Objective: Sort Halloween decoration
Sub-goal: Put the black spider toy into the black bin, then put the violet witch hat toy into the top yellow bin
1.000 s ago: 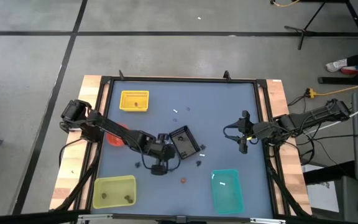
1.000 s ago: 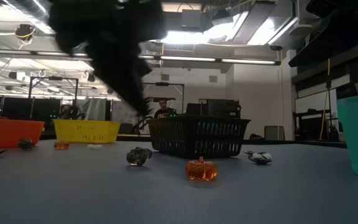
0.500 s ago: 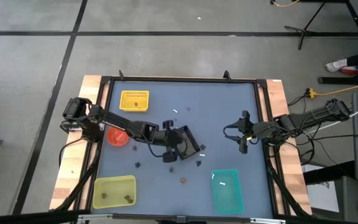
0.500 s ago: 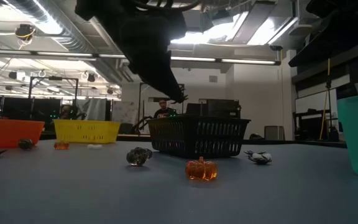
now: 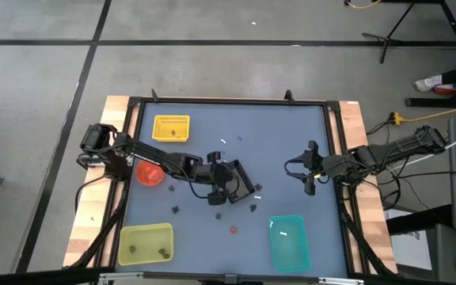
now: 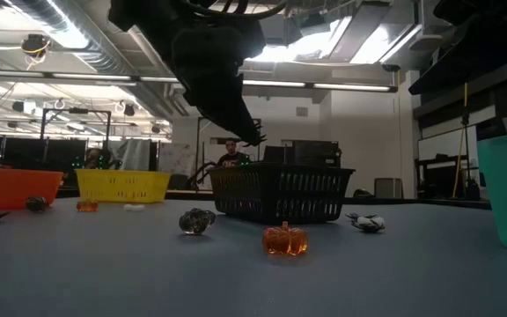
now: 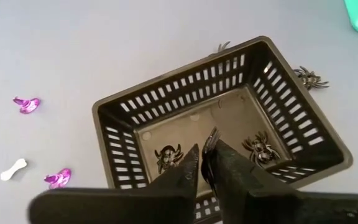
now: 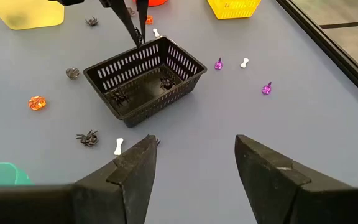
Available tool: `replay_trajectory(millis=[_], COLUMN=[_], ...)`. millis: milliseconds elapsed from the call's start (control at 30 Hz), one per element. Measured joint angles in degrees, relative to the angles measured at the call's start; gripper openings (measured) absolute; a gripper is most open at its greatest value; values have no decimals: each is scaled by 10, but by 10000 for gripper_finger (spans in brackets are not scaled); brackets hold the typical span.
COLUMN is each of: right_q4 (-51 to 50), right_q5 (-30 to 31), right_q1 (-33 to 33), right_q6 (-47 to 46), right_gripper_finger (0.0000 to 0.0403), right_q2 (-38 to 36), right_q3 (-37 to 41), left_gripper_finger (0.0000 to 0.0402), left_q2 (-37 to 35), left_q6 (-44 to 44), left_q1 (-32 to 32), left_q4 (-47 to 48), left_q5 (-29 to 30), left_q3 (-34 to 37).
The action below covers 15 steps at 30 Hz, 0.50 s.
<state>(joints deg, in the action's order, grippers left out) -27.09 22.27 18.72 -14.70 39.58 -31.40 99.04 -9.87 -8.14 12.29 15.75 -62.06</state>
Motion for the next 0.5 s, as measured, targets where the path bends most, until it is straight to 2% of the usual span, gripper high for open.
replay_trajectory(millis=[300, 500], right_q4=[0, 0], right_q5=[0, 0], right_q1=[0, 0], right_q6=[0, 0], right_gripper_finger=[215, 215], right_q2=[0, 0], right_q3=[0, 0], left_gripper_finger=[131, 193], left_q2=[0, 0], left_q6=[0, 33], left_q1=[0, 12], left_q4=[-4, -55], left_q5=[67, 73], left_q3=[0, 0])
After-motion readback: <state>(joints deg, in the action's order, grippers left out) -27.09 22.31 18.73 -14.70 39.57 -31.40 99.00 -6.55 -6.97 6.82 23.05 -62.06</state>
